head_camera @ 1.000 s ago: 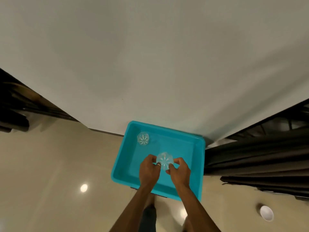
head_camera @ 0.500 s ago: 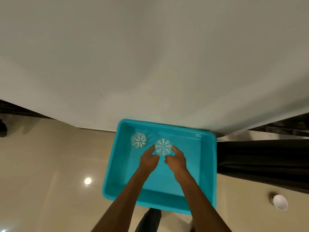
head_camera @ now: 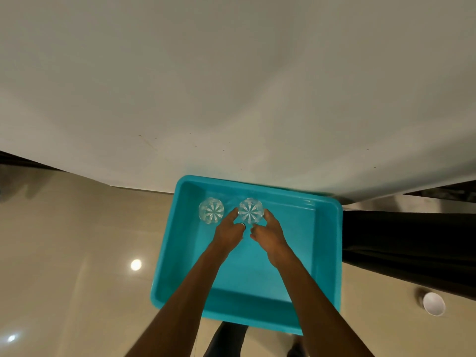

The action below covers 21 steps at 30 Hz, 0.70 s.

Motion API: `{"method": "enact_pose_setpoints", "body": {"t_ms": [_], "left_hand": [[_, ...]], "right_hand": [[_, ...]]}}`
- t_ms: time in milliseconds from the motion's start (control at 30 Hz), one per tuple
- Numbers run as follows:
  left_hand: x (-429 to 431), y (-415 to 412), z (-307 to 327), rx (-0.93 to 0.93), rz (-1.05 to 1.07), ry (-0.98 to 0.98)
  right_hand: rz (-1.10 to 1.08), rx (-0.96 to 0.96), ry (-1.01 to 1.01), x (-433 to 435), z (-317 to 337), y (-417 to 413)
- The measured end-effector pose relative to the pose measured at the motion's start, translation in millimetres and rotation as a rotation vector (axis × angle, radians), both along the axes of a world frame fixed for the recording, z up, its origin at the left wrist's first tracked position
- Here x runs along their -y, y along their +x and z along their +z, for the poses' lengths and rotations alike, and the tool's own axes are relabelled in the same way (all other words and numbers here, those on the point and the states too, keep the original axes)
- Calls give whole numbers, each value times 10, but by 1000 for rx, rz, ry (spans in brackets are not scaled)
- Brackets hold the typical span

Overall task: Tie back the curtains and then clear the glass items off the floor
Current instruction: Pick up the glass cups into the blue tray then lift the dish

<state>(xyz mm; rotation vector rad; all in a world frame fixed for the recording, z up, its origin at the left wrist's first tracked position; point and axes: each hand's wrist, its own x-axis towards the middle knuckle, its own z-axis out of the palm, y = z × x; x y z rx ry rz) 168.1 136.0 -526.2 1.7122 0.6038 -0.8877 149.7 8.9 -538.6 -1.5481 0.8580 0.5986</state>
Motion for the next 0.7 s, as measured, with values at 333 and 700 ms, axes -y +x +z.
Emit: {"method": "enact_pose_setpoints", "body": {"t_ms": [333, 700], "left_hand": [[-14, -209, 109, -81, 111, -7], [358, -964, 734, -81, 115, 65]], "right_hand": [[-34, -35, -33, -6, 206, -227], [-176, -57, 22, 434, 666, -975]]}}
